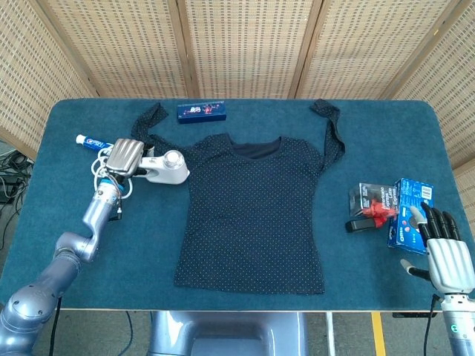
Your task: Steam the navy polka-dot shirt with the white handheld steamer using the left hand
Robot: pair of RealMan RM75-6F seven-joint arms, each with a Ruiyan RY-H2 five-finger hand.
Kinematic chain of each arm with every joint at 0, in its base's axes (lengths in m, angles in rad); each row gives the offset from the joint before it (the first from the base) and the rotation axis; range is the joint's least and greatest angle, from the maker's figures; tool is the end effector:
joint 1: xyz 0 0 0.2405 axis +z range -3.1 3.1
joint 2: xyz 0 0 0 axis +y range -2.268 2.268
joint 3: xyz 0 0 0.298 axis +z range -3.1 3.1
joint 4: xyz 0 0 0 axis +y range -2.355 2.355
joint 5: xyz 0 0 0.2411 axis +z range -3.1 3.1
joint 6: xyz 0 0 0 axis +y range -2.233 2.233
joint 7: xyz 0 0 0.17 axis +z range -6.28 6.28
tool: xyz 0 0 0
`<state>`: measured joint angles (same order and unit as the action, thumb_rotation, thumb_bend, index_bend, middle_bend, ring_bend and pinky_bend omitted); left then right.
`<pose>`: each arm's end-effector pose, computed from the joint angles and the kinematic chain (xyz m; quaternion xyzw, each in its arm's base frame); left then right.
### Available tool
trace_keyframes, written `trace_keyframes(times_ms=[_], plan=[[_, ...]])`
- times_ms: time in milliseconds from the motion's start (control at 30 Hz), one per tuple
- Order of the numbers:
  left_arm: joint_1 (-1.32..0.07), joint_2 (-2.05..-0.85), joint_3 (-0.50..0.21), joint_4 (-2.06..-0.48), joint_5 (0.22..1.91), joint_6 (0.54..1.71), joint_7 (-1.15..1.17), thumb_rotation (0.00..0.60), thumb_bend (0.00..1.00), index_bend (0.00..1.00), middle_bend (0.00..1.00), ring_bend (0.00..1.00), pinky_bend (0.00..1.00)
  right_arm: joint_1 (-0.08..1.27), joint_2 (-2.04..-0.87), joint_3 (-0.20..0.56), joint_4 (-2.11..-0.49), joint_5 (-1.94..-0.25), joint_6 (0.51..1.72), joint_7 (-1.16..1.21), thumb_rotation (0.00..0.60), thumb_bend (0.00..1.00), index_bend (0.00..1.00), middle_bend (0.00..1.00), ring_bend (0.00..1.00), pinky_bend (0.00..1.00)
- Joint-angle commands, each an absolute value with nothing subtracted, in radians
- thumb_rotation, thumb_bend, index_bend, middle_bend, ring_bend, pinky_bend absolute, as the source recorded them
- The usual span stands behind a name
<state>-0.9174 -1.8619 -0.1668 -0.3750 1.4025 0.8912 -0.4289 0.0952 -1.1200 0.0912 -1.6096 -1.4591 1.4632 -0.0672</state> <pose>-0.2360 0.5489 -0.0205 -0.6851 -0.3345 -0.4184 0.4936 -0.3623 -0.2264 0.1550 0.5919 -0.3687 0.3727 0.6122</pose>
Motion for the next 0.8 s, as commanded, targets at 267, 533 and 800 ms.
trace_keyframes(times_ms=[267, 533, 800], plan=[[-1.035, -1.914, -0.214, -0.393, 1.372, 0.804, -0.390, 0.600, 0.62, 1.00, 0.91, 0.85, 1.00, 0.096, -1.116, 0.095, -1.612, -1.452, 1.462, -0.059, 0.600, 0.00, 0.01, 0.00, 0.00, 0.00], [-1.140, -2.019, -0.240, -0.315, 1.352, 0.723, -0.362, 0.600, 0.62, 1.00, 0.91, 0.85, 1.00, 0.101, -1.117, 0.098, -1.603, -1.435, 1.443, -0.050, 0.600, 0.00, 0.01, 0.00, 0.00, 0.00], [-1.182, -2.096, -0.241, -0.238, 1.350, 0.704, -0.378, 0.600, 0.62, 1.00, 0.91, 0.85, 1.00, 0.106, -1.117, 0.104, -1.590, -1.415, 1.427, -0.037, 0.600, 0.00, 0.01, 0.00, 0.00, 0.00]])
